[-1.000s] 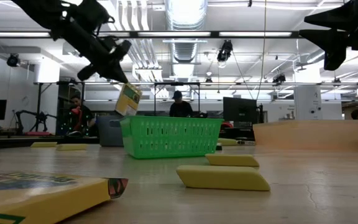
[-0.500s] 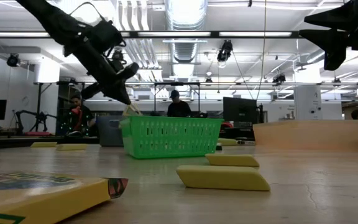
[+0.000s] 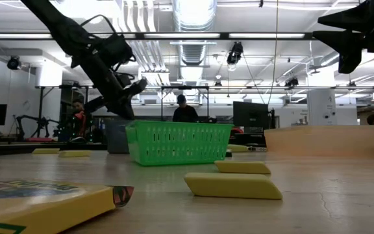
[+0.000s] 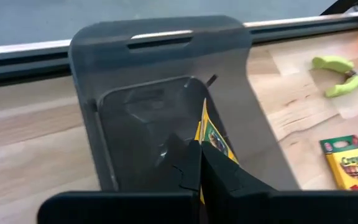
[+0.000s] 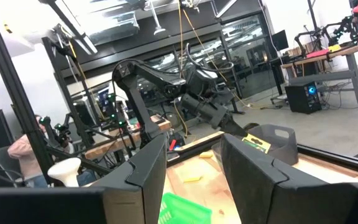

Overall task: Pick & Place School Supplies
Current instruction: Put the middle yellow crayon box into the black bin, then stack the bottom yellow crayon box on the yellow crayon box in the black bin

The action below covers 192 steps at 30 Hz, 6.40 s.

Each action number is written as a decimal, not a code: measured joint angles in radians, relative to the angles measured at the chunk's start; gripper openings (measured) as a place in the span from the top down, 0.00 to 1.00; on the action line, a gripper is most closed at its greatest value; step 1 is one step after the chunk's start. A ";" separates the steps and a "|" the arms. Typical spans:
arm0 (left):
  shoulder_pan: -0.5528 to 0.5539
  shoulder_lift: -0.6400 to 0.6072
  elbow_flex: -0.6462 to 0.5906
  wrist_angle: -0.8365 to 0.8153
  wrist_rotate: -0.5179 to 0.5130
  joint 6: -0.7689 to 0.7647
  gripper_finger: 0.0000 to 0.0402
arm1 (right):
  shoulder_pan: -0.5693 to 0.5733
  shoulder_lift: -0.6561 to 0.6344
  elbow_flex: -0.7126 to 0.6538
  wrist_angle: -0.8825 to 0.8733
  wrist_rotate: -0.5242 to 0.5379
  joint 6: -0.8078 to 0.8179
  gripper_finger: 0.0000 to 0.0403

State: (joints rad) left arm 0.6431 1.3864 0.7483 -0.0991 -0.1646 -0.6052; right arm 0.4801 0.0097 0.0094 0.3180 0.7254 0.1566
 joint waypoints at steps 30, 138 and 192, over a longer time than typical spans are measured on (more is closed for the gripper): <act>0.054 0.036 0.000 -0.058 0.094 -0.005 0.87 | 0.000 0.000 0.000 0.000 0.000 0.000 0.63; -1.257 0.067 0.147 0.028 -0.232 -0.244 0.53 | 0.000 0.000 0.000 0.000 0.000 0.000 0.63; -1.072 0.457 0.149 0.280 0.452 0.110 0.53 | 0.000 0.000 0.000 0.000 0.000 0.000 0.63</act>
State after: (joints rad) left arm -0.4290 1.8430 0.8974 0.1813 0.2870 -0.4950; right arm 0.4797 0.0093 0.0093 0.3176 0.7257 0.1566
